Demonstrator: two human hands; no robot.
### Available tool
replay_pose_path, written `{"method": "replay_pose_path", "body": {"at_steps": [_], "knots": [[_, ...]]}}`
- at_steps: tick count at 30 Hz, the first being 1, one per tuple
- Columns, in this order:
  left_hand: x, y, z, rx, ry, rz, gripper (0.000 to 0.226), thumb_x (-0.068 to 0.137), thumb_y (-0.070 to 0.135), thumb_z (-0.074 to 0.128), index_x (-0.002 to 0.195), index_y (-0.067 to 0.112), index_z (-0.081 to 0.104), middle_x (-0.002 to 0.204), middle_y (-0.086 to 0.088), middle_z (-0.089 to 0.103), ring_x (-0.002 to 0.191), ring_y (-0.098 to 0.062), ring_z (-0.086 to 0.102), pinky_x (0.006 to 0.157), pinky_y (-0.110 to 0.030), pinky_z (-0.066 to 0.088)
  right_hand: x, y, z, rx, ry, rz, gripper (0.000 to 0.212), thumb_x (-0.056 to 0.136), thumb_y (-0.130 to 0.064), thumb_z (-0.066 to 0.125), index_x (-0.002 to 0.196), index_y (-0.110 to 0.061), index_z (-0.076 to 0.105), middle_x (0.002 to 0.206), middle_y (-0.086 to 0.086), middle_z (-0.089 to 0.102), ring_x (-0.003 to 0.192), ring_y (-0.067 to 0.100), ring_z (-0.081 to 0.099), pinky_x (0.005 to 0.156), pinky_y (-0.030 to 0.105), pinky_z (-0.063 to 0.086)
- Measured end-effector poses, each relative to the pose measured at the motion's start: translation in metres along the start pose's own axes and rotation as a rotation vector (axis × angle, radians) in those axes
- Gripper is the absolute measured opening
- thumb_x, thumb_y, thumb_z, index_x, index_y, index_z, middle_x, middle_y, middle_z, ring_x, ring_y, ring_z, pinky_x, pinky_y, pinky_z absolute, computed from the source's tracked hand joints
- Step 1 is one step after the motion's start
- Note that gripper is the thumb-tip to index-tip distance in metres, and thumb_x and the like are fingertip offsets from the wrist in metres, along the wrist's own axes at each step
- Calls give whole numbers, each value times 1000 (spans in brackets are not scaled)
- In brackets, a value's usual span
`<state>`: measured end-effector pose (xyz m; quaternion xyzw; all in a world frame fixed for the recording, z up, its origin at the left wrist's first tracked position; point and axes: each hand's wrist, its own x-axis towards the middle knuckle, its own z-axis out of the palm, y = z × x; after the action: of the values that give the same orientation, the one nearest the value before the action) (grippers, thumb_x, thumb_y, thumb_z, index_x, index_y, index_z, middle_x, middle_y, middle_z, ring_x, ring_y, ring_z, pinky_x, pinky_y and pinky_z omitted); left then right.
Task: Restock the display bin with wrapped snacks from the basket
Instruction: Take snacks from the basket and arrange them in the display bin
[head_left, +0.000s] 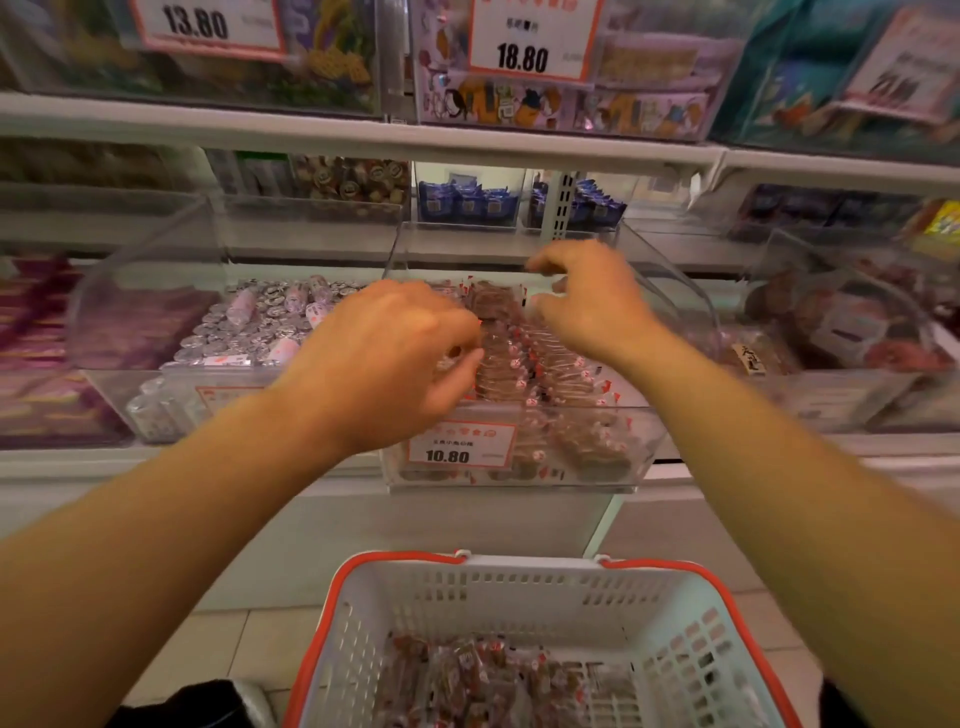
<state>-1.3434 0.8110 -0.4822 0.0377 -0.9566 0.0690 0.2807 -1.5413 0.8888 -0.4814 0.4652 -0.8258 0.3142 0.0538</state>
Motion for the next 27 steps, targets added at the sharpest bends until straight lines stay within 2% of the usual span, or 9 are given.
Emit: {"method": "replay_pose_path", "body": {"at_steps": [3, 7, 9, 12, 14, 16, 19, 24, 27], "knots": [[-13, 33, 7, -104, 113, 94, 25, 89, 29, 55, 65, 21, 51, 59, 3, 57, 51, -23, 55, 47, -31, 46, -91, 14, 1, 216, 479, -265, 9, 94, -17, 63, 96, -23, 69, 85, -14, 66, 77, 1, 61, 72, 9, 45], [-51, 85, 64, -152, -250, 177, 25, 87, 29, 56, 64, 19, 52, 61, -4, 62, 55, -32, 59, 48, -34, 45, -194, 61, 65, 187, 655, -208, 22, 99, -10, 51, 106, -5, 72, 106, 9, 68, 98, 25, 62, 89, 32, 49], [-76, 104, 100, -135, -612, 101, 23, 91, 37, 52, 77, 21, 59, 78, -6, 68, 72, -32, 64, 59, -35, 46, -227, 77, 105, 165, 446, -69, 24, 96, -6, 52, 110, 0, 71, 112, 17, 66, 107, 31, 60, 96, 37, 48], [-128, 122, 153, -215, -1016, -182, 27, 91, 43, 55, 105, 22, 66, 107, -3, 69, 99, -28, 62, 83, -33, 45, -271, 106, 152, 121, -246, 113, 29, 95, -19, 59, 121, -6, 65, 122, 16, 62, 114, 34, 58, 95, 38, 47], [-171, 135, 187, -355, -1221, -426, 40, 93, 42, 58, 126, 19, 59, 126, 3, 58, 116, -27, 55, 93, -30, 43, -306, 132, 175, 89, -739, 319, 53, 90, -35, 67, 136, -13, 52, 136, 16, 54, 127, 34, 50, 97, 33, 43], [-211, 151, 214, -392, -1405, -606, 64, 94, 42, 60, 147, 14, 38, 151, -8, 40, 133, -31, 44, 107, -38, 40, -339, 153, 191, 190, -981, 661, 88, 76, -34, 84, 148, -18, 36, 152, 13, 39, 134, 30, 42, 101, 27, 40], [-248, 180, 242, -452, -1519, -803, 89, 89, 42, 68, 154, 8, 18, 157, -16, 29, 139, -32, 39, 112, -38, 37, -374, 172, 207, 97, -983, 959, 124, 59, -35, 95, 154, -25, 17, 162, 17, 9, 143, 38, 27, 113, 43, 34], [-265, 212, 270, -593, -1494, -1068, 92, 88, 48, 66, 153, 4, 17, 156, -16, 30, 137, -33, 40, 109, -37, 40, -375, 189, 233, 46, -954, 1148, 134, 60, -77, 75, 158, -13, 11, 165, 17, 6, 149, 39, 17, 118, 50, 27], [-268, 226, 283, -587, -1477, -1143, 92, 90, 59, 56, 154, 4, 18, 159, -19, 20, 142, -36, 32, 113, -41, 35, -368, 191, 245, -18, -925, 1147, 138, 57, -84, 70, 155, -4, 14, 163, 19, 14, 146, 37, 27, 113, 47, 37]]}}
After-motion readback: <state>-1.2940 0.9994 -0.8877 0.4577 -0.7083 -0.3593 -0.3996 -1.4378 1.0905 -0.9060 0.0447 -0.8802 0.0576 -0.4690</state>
